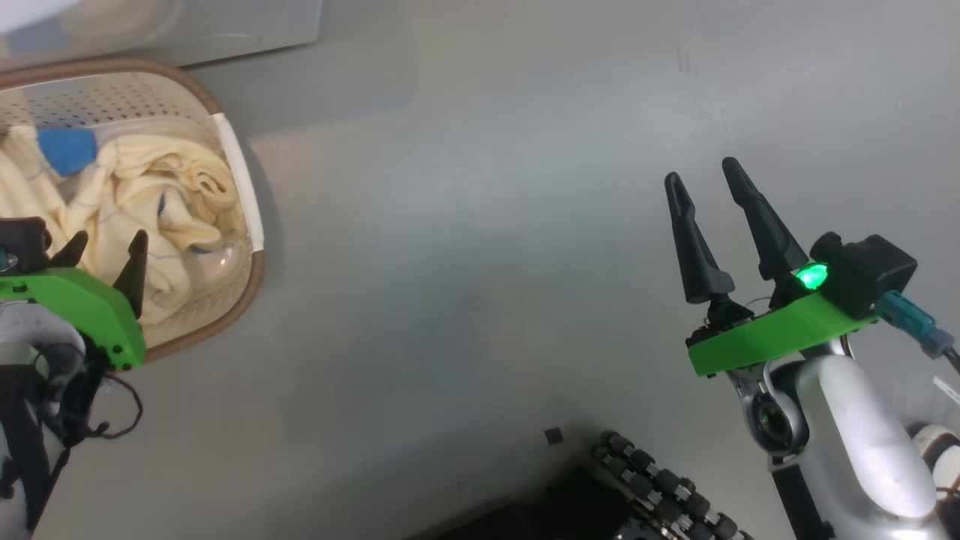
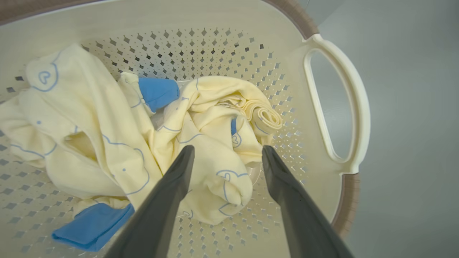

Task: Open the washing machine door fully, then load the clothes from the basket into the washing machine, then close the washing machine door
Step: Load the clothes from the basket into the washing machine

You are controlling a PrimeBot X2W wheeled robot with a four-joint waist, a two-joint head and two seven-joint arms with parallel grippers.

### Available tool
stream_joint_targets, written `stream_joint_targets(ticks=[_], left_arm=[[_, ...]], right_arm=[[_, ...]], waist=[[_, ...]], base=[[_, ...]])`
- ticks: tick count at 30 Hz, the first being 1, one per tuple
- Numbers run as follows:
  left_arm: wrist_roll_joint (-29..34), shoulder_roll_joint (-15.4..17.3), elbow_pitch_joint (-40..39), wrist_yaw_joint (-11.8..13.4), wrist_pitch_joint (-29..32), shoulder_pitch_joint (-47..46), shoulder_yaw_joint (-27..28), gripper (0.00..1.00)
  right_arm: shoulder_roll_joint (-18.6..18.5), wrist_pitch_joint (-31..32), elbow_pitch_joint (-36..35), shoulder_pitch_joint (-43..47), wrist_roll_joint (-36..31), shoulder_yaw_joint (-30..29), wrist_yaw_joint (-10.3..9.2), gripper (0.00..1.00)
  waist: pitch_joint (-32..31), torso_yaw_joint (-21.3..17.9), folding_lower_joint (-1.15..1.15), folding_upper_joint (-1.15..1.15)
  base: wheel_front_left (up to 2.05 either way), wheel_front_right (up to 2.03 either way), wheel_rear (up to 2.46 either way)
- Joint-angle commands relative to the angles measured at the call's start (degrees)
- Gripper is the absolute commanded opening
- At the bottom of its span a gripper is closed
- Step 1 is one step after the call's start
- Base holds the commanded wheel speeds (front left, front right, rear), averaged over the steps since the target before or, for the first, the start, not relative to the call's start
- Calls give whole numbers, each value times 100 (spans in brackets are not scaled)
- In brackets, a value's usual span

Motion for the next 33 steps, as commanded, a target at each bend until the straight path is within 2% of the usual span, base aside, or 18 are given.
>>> stream_joint_targets(ticks=[1,7,12,17,33], left_arm=[[-98,319,66,3,148,-105,59,100],[-415,500,437,3,555,-491,-351,100],[-569,437,840,3,994,-829,-676,100],[-653,254,1438,3,1379,-1169,-834,100],[-846,-404,2822,8,1413,-1883,-864,100]], right_arm=[[-19,-54,-172,21,65,123,3,100],[-19,-54,-184,20,216,189,3,100],[-19,-55,-235,118,257,223,3,100],[-19,-55,-307,232,286,197,3,100],[-19,-55,-630,516,224,145,3,100]], waist=[[215,-240,-1,0],[364,-477,-1,0],[395,-531,-1,0],[419,-564,-1,0],[676,-462,-1,0]], base=[[0,0,0],[0,0,0],[0,0,0],[0,0,0],[5,5,5]])
